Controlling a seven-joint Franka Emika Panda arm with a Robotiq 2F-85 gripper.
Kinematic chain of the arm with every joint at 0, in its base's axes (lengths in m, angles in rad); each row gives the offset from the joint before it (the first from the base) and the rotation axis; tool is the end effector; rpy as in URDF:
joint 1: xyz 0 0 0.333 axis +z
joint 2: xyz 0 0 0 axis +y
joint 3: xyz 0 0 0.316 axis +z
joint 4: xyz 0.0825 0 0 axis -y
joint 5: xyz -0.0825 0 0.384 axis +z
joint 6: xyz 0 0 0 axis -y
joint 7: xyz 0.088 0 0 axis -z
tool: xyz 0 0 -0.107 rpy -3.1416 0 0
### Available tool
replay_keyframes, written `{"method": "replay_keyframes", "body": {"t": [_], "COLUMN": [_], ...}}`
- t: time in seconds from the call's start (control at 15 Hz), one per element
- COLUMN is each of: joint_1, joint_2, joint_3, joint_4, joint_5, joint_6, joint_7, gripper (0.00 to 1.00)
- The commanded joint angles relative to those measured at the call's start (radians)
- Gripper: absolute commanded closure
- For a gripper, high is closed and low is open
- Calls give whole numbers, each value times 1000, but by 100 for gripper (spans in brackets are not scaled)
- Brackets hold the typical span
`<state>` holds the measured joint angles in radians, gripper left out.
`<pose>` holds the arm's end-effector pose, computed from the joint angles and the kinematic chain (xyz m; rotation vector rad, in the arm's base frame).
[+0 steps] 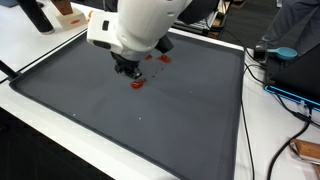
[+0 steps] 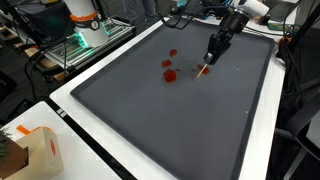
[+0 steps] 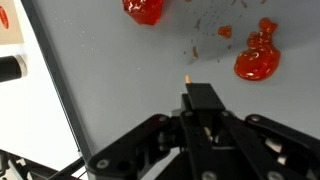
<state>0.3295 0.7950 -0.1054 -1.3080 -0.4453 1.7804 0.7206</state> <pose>0.6980 0.1377 0.2545 2.5258 -0.3954 -0.0701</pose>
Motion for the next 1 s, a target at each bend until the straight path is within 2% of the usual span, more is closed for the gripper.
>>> {"method": "replay_keyframes", "body": {"t": [0.0, 0.33, 0.93], "joint_1": [-24, -56, -141], "joint_2": [-18, -60, -164], "joint_3": [17, 35, 71], "joint_4": [-6, -30, -93], "joint_5": [18, 59, 196], "joint_6": [5, 30, 96], "joint_7": [-60, -159, -385], "gripper": [97, 97, 97]}}
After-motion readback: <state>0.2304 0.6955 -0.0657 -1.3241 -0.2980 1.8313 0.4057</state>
